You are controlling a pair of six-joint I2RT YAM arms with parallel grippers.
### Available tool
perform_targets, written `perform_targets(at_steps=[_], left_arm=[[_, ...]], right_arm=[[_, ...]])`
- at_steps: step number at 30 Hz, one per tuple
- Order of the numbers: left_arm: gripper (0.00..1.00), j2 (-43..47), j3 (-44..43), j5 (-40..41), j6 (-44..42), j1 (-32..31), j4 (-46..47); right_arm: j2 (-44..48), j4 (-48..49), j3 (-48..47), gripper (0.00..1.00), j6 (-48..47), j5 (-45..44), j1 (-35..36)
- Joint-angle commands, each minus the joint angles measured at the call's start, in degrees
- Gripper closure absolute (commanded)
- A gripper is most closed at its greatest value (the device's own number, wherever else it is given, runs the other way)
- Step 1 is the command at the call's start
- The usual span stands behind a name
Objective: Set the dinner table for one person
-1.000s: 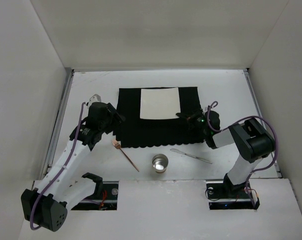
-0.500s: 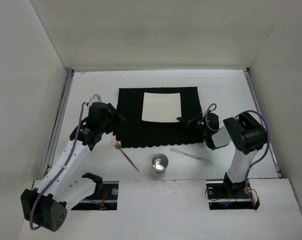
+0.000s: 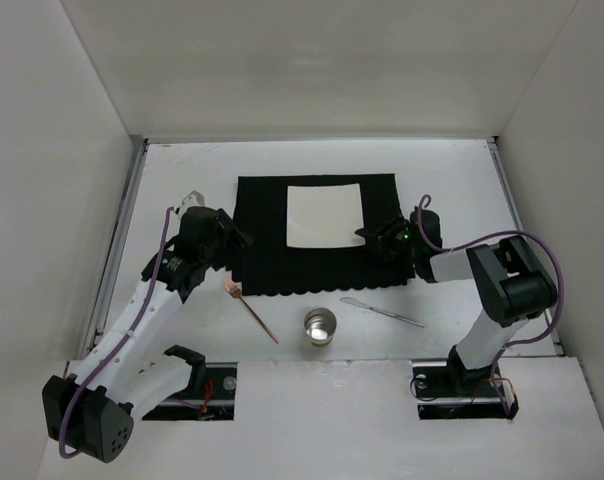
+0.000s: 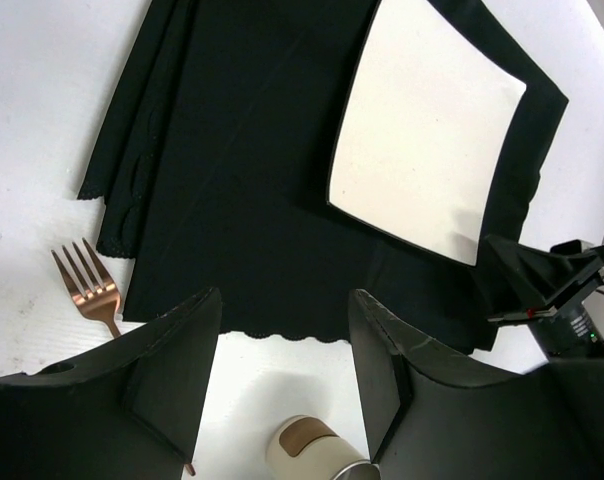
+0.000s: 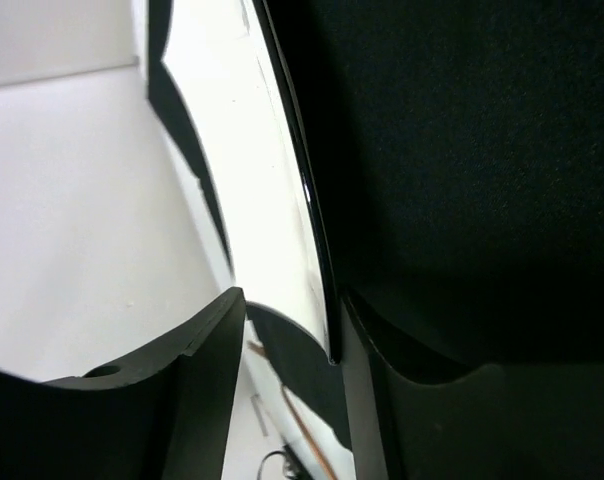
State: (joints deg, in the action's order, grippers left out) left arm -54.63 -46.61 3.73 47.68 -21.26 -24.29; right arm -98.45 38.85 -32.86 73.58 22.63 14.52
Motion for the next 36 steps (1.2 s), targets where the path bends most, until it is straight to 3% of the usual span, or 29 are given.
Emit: perform_targets(at_steps=[1,8,13,17,18,19,22,24,26,30,32,36], left_arm=[[0.49,0.58,0.64,-2.94,0.66,-0.14,-0.84],[0.49,0.67,0.82,-2.85,0.75,-0.14,-0.84],[0.49,0.93,0.21,-2.85,0.4,0.47,-0.84],[0.51,-0.3,-0.5,-2.85,-0.13,0.56,-0.58],[0.53,-0.47,-0.59,-2.76,-0.31,0.39,-0.32],[0.6,-0.91,-0.76,-2.67,-0.39,0.21,-0.05],[0.77,-2.41,-1.38,-2.41,-1.01,-0.23,0.04],[0.81,-3.11,-1.47,-1.8,-1.1,-0.49,0.12],[0.81,-3.9,-1.47,-1.27,-1.36,-1.02,0.82],[0.73,-5.66,-1.64,-1.35,-1.1,-1.72,2.93],[0.69,-6.1,-1.64,-1.35,-0.75,-2.16,3.72],[0.65,-6.54,-1.64,-1.27,-0.31,-3.04,4.61]], right_arm=[[3.44,-9.13,-3.52,0.51,-6.78,-1.97,-0.51],[6.52,-19.67,-7.48,0.29,-12.14,-4.87,-1.56],[14.58,-28.81,-6.43,0.25,-18.02,-11.02,-0.43],[26.88,-42.94,-6.95,0.25,-25.31,-16.73,2.3],[30.39,-47.42,-7.47,0.28,-26.98,-18.4,3.26],[33.65,-51.73,-8.09,0.38,-28.39,-19.46,4.66],[41.74,-64.29,-11.16,0.84,-30.95,-20.7,12.82],[44.22,-72.56,-14.32,0.9,-32.7,-21.05,21.42],[44.93,-79.95,-17.31,0.85,-32.71,-23.5,30.21],[42.83,-86.48,-21.88,0.54,-30.43,-26.58,43.68],[40.11,-86.93,-23.29,0.49,-29.55,-27.46,47.9],[34.83,-86.05,-24.88,0.49,-29.81,-30.98,50.99]])
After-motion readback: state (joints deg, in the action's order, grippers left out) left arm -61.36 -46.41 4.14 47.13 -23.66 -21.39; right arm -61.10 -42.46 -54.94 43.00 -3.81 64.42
